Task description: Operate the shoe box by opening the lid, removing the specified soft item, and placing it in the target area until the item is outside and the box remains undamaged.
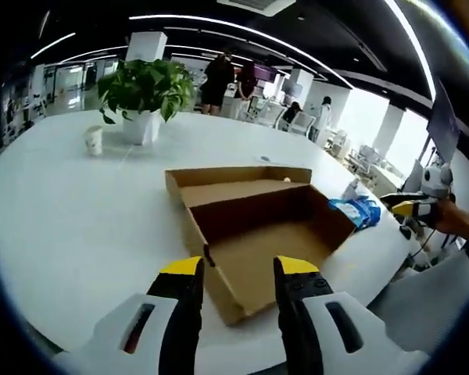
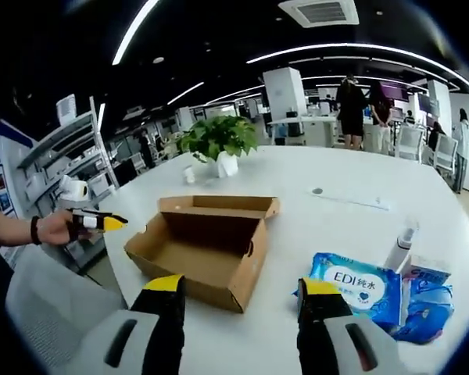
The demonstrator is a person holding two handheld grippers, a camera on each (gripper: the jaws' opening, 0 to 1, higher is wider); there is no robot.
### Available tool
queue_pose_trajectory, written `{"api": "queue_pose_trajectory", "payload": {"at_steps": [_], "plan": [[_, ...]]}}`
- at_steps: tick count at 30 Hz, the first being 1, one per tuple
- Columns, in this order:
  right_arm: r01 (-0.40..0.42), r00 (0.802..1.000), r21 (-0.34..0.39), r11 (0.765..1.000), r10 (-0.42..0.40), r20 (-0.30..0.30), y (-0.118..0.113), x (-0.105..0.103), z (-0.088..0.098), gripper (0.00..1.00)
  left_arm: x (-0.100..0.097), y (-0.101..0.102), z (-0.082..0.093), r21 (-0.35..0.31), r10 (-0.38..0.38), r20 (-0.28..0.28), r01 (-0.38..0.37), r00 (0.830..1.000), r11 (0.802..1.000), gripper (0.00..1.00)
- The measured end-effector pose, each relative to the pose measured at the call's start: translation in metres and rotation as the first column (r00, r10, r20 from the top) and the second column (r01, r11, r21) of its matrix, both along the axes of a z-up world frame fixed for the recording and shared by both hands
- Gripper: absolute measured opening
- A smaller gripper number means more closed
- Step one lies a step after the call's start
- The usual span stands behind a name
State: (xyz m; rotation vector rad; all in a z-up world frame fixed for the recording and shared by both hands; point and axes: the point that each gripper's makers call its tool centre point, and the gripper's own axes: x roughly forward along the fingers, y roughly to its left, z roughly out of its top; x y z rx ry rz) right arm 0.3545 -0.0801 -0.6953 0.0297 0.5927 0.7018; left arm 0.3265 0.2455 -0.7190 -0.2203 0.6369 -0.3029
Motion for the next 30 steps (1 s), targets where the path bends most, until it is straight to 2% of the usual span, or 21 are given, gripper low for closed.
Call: {"api": "queue_pose_trajectory", "payload": {"at_steps": [3, 8, 21, 23, 26, 30], "plan": [[-0.003, 1.000, -0.001, 1.000, 0.003, -0.002, 0.003, -0.005, -0.005, 0.57, 0.003, 0.002, -0.001, -0.035, 0.036, -0.011, -0.036, 0.999, 0.999, 0.37], [-0.004, 1.000, 0.003, 1.000, 0.004, -0.017, 0.005, -0.017, -0.011, 0.57, 0.008, 0.002, -0.003, -0.023, 0.048, -0.021, -0.048, 0.999, 0.999, 0.37], [0.010, 0.999, 0.048, 0.999, -0.008, -0.033, 0.014, -0.035, -0.013, 0.57, 0.009, -0.007, -0.026, 0.024, 0.074, -0.122, -0.072, 0.990, 0.997, 0.37], [0.001, 1.000, 0.039, 0.999, 0.000, -0.029, 0.017, -0.035, -0.013, 0.57, 0.010, -0.010, -0.029, 0.036, 0.072, -0.137, -0.068, 0.988, 0.997, 0.37], [0.004, 1.000, 0.055, 0.998, -0.003, -0.022, 0.019, -0.035, -0.009, 0.57, 0.007, -0.012, -0.035, 0.089, 0.055, -0.168, -0.041, 0.984, 0.995, 0.37], [-0.005, 1.000, 0.050, 0.999, 0.006, -0.021, 0.021, -0.038, -0.009, 0.57, 0.007, -0.017, -0.040, 0.092, 0.059, -0.191, -0.042, 0.980, 0.995, 0.37]]}}
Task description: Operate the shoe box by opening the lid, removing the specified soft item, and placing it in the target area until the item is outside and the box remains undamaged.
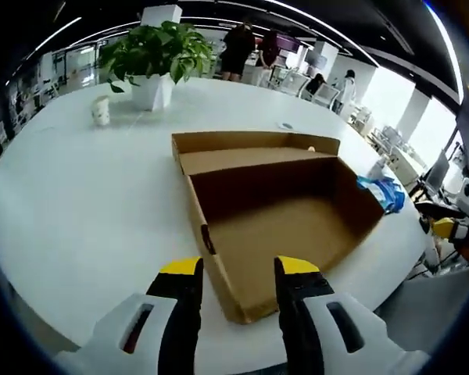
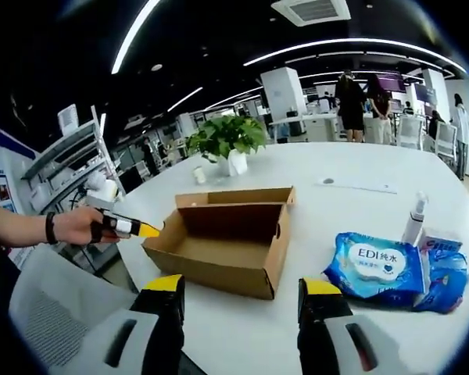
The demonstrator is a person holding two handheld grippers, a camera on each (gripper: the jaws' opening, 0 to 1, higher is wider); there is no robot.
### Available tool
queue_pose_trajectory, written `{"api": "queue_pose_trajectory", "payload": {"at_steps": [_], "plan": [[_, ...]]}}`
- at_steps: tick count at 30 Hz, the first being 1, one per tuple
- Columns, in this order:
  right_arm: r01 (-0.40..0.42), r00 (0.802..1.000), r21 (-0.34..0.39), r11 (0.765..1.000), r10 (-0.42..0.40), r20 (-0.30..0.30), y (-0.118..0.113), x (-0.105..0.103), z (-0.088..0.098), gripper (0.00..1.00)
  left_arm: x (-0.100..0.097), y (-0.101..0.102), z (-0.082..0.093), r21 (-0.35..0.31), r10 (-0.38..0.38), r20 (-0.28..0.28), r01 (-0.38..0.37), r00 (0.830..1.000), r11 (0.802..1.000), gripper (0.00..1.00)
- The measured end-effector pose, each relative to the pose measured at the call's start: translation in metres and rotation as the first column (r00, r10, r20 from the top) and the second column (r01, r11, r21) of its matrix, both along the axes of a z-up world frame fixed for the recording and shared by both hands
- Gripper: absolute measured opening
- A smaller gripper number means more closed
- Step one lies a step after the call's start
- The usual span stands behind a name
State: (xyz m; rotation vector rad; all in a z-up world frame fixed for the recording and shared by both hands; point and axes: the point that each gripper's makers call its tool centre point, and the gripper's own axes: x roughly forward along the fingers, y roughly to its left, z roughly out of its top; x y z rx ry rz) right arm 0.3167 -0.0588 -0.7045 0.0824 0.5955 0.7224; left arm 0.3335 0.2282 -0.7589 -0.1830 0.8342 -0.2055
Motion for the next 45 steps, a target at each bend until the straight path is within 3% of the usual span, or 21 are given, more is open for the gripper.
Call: {"api": "queue_pose_trajectory", "payload": {"at_steps": [5, 8, 13, 19, 23, 27, 30, 35, 45], "plan": [[0.002, 1.000, 0.004, 1.000, -0.002, 0.004, -0.001, 0.000, 0.002, 0.57, -0.002, 0.000, -0.009, 0.015, 0.016, -0.056, -0.015, 0.998, 1.000, 0.34], [0.009, 1.000, 0.007, 1.000, -0.009, 0.006, -0.003, 0.001, 0.003, 0.57, -0.002, -0.004, -0.011, 0.048, -0.017, -0.078, 0.021, 0.997, 0.999, 0.36], [0.012, 1.000, 0.012, 1.000, -0.012, 0.011, -0.003, 0.002, 0.004, 0.58, 0.000, -0.001, -0.014, 0.072, -0.005, -0.095, 0.012, 0.995, 0.997, 0.33], [0.015, 1.000, 0.018, 1.000, -0.015, 0.013, -0.004, 0.002, 0.005, 0.58, 0.000, 0.005, -0.021, 0.098, 0.022, -0.115, -0.011, 0.993, 0.995, 0.25], [0.017, 1.000, 0.021, 1.000, -0.017, 0.013, -0.004, 0.002, 0.005, 0.57, -0.007, 0.007, -0.027, 0.143, 0.007, -0.143, 0.014, 0.990, 0.990, 0.18], [0.012, 1.000, 0.022, 1.000, -0.013, 0.012, -0.003, 0.001, 0.005, 0.57, -0.013, 0.010, -0.034, 0.130, 0.043, -0.165, -0.021, 0.985, 0.991, 0.14], [0.008, 1.000, 0.020, 1.000, -0.008, 0.011, -0.002, 0.000, 0.005, 0.57, -0.013, 0.010, -0.033, 0.121, 0.055, -0.164, -0.035, 0.985, 0.992, 0.13], [0.010, 1.000, 0.020, 1.000, -0.010, 0.009, -0.002, 0.000, 0.004, 0.57, -0.013, 0.012, -0.033, 0.188, 0.013, -0.163, 0.018, 0.986, 0.982, 0.12], [0.009, 1.000, 0.016, 1.000, -0.009, 0.000, -0.003, -0.003, 0.002, 0.57, -0.013, 0.019, -0.032, 0.229, -0.003, -0.146, 0.037, 0.989, 0.973, 0.08]]}}
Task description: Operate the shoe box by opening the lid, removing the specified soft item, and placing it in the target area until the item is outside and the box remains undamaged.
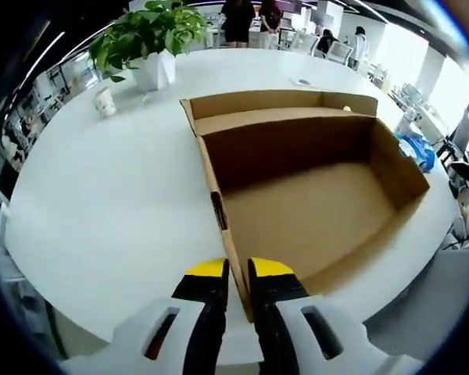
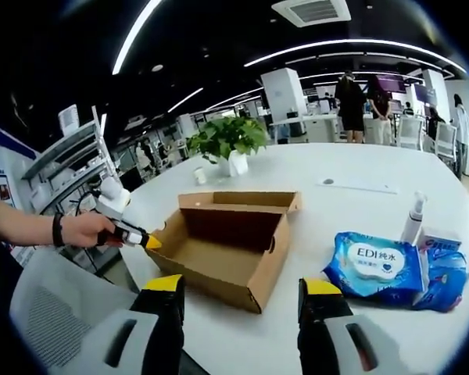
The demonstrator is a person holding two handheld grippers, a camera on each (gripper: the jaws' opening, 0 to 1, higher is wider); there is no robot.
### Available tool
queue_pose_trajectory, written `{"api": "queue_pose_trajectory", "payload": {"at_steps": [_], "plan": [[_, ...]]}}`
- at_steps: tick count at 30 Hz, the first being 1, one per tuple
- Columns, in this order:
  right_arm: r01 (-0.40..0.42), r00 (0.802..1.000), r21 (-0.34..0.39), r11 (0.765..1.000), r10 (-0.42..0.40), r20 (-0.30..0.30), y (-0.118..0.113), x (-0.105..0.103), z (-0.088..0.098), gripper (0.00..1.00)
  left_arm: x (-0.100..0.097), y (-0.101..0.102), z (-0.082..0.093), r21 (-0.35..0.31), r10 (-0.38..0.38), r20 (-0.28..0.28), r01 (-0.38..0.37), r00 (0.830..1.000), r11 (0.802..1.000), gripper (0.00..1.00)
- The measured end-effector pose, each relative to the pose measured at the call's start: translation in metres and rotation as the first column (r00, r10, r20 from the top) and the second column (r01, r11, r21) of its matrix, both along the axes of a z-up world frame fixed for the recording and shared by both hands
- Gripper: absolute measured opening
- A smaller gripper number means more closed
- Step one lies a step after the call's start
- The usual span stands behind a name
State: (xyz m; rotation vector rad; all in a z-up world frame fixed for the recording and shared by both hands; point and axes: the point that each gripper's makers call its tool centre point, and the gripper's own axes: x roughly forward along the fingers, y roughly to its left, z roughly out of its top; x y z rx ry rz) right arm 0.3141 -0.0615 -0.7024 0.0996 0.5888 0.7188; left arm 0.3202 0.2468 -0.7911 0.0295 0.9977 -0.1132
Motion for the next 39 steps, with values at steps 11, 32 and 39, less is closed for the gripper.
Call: {"api": "queue_pose_trajectory", "payload": {"at_steps": [11, 32, 39], "plan": [[0.001, 1.000, -0.004, 1.000, -0.001, -0.024, 0.000, -0.001, -0.006, 0.57, 0.000, 0.002, 0.000, 0.006, 0.000, 0.006, 0.000, 1.000, 1.000, 0.06], [0.035, 0.997, 0.007, 0.999, -0.034, -0.062, 0.017, 0.042, -0.011, 0.55, 0.001, 0.004, 0.000, -0.040, 0.054, 0.021, -0.053, 0.998, 0.998, 0.05], [0.034, 0.997, 0.006, 0.999, -0.034, -0.066, 0.019, 0.064, -0.010, 0.54, 0.002, 0.004, 0.000, -0.053, 0.073, 0.022, -0.072, 0.997, 0.996, 0.05]]}}
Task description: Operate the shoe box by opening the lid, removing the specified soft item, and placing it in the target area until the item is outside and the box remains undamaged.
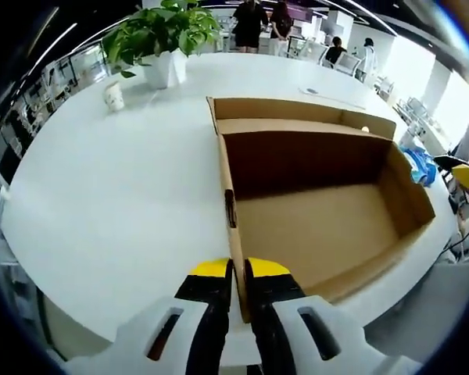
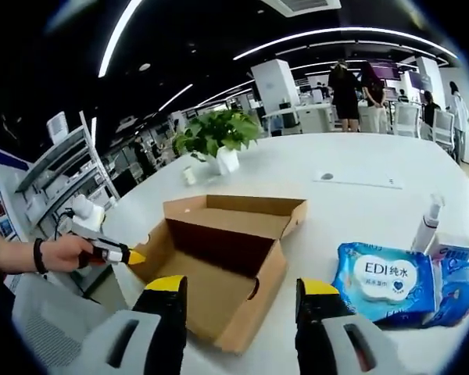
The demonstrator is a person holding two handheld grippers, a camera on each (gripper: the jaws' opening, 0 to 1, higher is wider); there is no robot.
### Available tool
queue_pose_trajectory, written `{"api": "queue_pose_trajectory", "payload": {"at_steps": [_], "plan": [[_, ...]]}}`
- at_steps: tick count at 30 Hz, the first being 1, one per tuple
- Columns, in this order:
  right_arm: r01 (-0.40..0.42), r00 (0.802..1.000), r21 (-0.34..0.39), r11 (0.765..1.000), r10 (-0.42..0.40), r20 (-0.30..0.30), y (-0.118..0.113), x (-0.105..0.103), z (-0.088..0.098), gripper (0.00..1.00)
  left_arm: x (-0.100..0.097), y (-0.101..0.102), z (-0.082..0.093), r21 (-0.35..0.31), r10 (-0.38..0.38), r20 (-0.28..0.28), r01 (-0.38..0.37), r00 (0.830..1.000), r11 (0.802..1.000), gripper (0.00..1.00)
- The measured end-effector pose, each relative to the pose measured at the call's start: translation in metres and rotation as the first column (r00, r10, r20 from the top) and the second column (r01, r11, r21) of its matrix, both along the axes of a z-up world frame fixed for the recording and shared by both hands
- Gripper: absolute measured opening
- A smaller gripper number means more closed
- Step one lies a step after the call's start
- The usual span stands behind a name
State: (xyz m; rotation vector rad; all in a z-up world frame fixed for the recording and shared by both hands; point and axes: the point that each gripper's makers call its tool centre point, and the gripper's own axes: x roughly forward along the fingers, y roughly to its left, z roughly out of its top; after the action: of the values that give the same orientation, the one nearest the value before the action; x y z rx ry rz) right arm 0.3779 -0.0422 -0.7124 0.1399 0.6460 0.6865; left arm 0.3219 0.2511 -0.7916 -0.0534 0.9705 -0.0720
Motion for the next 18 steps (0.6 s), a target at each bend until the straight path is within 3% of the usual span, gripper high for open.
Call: {"api": "queue_pose_trajectory", "payload": {"at_steps": [18], "plan": [[0.025, 1.000, 0.009, 1.000, -0.025, -0.019, 0.017, 0.060, 0.002, 0.53, 0.001, 0.000, 0.000, -0.018, 0.017, 0.006, -0.017, 1.000, 1.000, 0.05]]}}
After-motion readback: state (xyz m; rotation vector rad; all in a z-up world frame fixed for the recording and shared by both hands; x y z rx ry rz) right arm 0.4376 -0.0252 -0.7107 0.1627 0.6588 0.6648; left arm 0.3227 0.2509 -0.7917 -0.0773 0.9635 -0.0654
